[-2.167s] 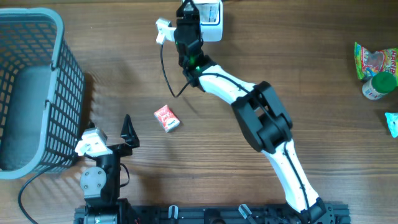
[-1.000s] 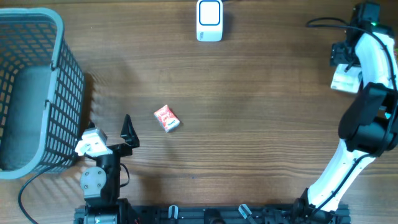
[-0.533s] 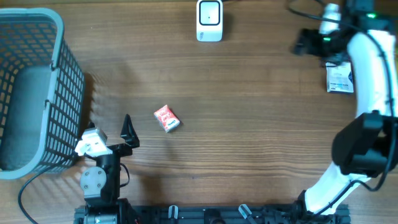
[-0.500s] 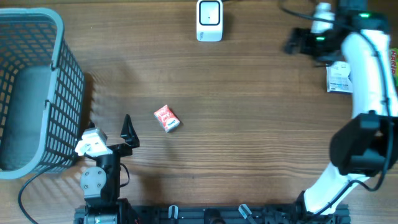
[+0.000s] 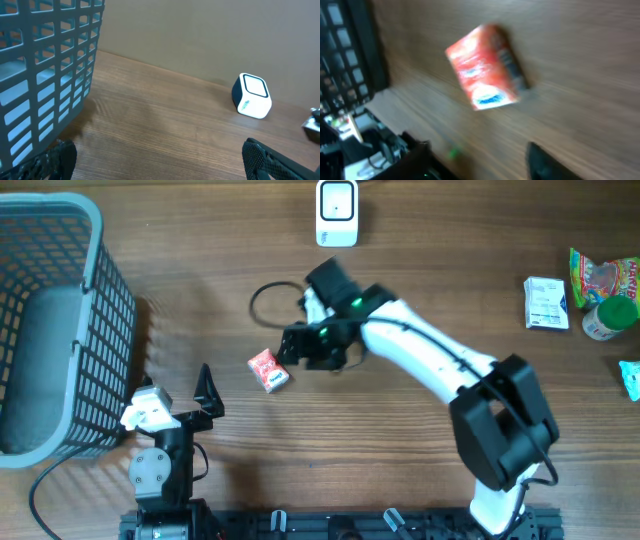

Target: Scan the item barcode

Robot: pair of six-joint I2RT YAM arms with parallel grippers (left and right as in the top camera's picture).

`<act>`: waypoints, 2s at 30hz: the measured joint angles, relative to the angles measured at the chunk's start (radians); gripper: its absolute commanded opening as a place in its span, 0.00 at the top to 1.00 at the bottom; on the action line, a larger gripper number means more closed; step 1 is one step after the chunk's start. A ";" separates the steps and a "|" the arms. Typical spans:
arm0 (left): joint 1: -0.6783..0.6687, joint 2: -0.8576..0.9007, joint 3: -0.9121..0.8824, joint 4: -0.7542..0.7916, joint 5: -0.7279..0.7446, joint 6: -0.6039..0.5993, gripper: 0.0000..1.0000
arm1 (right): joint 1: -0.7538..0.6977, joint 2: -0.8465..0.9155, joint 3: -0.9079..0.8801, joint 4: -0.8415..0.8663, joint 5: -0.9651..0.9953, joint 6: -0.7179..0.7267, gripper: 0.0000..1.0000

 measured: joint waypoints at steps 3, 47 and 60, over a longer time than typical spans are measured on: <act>0.000 0.000 0.000 0.000 0.000 0.000 0.00 | 0.048 0.000 -0.008 0.129 0.006 0.072 0.96; 0.000 0.000 0.000 0.000 0.000 0.000 0.00 | -0.108 -0.032 -0.006 -0.066 0.355 -0.125 0.69; 0.000 0.000 0.000 0.000 0.000 0.000 0.00 | -0.100 0.044 -0.018 0.277 0.400 -0.003 0.95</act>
